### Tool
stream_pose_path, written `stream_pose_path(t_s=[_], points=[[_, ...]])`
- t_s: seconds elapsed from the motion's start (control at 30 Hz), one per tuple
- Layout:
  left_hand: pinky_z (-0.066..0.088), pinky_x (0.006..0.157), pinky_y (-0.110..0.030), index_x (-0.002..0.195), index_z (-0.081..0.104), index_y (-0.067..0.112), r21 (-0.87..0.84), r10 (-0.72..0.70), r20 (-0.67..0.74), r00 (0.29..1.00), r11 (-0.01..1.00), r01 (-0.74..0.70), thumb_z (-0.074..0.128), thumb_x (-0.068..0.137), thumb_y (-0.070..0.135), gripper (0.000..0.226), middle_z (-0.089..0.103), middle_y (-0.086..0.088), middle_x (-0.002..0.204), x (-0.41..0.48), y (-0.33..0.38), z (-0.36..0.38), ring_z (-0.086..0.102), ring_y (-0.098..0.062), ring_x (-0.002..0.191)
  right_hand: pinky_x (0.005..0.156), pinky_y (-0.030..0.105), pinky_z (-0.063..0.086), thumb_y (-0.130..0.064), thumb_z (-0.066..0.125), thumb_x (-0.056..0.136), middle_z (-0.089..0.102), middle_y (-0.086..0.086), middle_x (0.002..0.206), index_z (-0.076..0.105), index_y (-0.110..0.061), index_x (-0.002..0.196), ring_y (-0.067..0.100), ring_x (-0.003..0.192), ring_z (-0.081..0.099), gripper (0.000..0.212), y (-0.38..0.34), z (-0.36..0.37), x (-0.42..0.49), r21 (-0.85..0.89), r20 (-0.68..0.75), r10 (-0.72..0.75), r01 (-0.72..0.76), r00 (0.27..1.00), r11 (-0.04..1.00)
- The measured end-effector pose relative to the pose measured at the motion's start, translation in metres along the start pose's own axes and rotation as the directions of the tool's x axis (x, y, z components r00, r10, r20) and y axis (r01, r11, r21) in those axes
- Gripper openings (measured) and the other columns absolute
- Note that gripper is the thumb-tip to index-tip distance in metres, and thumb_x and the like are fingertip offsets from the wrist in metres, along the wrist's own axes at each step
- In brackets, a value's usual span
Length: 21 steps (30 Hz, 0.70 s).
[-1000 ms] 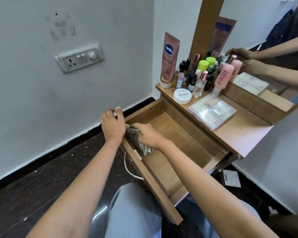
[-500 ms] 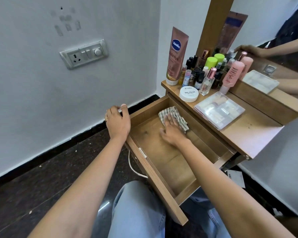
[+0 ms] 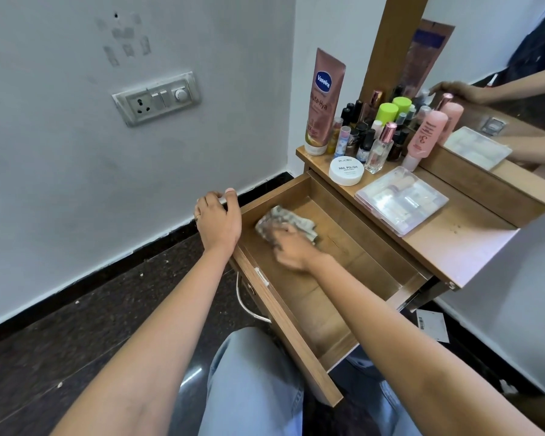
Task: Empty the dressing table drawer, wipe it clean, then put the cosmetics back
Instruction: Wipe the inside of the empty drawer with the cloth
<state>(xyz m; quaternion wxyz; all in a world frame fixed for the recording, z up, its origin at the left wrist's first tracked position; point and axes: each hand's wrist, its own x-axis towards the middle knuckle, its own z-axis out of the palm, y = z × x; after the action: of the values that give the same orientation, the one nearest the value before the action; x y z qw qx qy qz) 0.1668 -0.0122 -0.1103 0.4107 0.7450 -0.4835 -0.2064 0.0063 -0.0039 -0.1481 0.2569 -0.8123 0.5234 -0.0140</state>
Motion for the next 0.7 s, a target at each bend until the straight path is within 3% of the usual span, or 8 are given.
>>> stream_pose_path(t_s=[0.1, 0.2, 0.4, 0.5, 0.6, 0.7], points=[[0.03, 0.105, -0.043, 0.124, 0.053, 0.007, 0.004, 0.008, -0.001, 1.0, 1.0, -0.008, 0.033, 0.098, 0.046, 0.051, 0.049, -0.013, 0.132, 0.0, -0.002, 0.0, 0.035, -0.03, 0.129, 0.116, 0.036, 0.021, -0.009, 0.043, 0.091, 0.026, 0.004, 0.156, 0.021, -0.02, 0.152, 0.025, 0.139, 0.025, 0.065, -0.015, 0.019, -0.004, -0.017, 0.053, -0.155, 0.156, 0.987, 0.988], [0.031, 0.105, -0.043, 0.124, 0.053, 0.007, 0.015, 0.01, -0.001, 1.0, 1.0, -0.01, 0.033, 0.098, 0.047, 0.052, 0.05, -0.013, 0.131, -0.001, -0.002, -0.001, 0.037, -0.03, 0.128, 0.115, 0.034, 0.02, -0.012, 0.041, 0.095, 0.018, 0.003, 0.159, 0.019, -0.021, 0.153, 0.026, 0.141, 0.021, 0.062, -0.017, 0.02, -0.006, -0.005, 0.078, -0.162, 0.163, 0.984, 0.987], [0.032, 0.107, -0.045, 0.125, 0.052, 0.008, 0.031, 0.003, 0.015, 1.0, 1.0, -0.003, 0.031, 0.097, 0.048, 0.053, 0.049, -0.012, 0.133, -0.002, -0.001, -0.002, 0.035, -0.03, 0.13, 0.118, 0.025, 0.001, -0.017, 0.039, 0.102, 0.013, 0.004, 0.159, 0.021, -0.02, 0.152, 0.017, 0.147, 0.012, 0.053, 0.015, 0.007, -0.06, -0.002, 0.238, -0.267, 0.276, 0.934, 0.961], [0.033, 0.107, -0.047, 0.125, 0.052, 0.008, 0.034, 0.005, 0.017, 1.0, 0.999, -0.005, 0.03, 0.097, 0.049, 0.054, 0.049, -0.012, 0.134, -0.001, -0.003, -0.002, 0.036, -0.031, 0.13, 0.118, 0.025, -0.003, -0.016, 0.041, 0.1, 0.011, -0.01, 0.159, 0.019, -0.035, 0.151, 0.008, 0.147, 0.008, 0.059, 0.044, -0.003, -0.086, -0.05, 0.327, -0.195, 0.223, 0.925, 0.974], [0.033, 0.106, -0.047, 0.124, 0.052, 0.008, 0.046, 0.008, 0.015, 1.0, 0.999, -0.009, 0.03, 0.097, 0.048, 0.053, 0.049, -0.012, 0.132, -0.002, -0.003, -0.002, 0.038, -0.031, 0.128, 0.121, 0.037, -0.001, -0.012, 0.041, 0.098, 0.005, -0.018, 0.158, 0.011, -0.056, 0.141, 0.009, 0.147, 0.005, 0.069, 0.063, -0.017, -0.092, -0.052, 0.363, -0.102, 0.129, 0.926, 0.99], [0.034, 0.106, -0.047, 0.124, 0.053, 0.008, 0.059, 0.019, 0.009, 1.0, 0.998, -0.02, 0.03, 0.098, 0.047, 0.052, 0.05, -0.012, 0.131, -0.003, -0.003, -0.002, 0.038, -0.031, 0.127, 0.12, 0.039, 0.0, -0.009, 0.04, 0.097, 0.0, -0.015, 0.159, 0.01, -0.055, 0.143, 0.011, 0.147, 0.003, 0.071, 0.066, -0.033, -0.086, -0.045, 0.309, -0.041, 0.057, 0.95, 0.997]])
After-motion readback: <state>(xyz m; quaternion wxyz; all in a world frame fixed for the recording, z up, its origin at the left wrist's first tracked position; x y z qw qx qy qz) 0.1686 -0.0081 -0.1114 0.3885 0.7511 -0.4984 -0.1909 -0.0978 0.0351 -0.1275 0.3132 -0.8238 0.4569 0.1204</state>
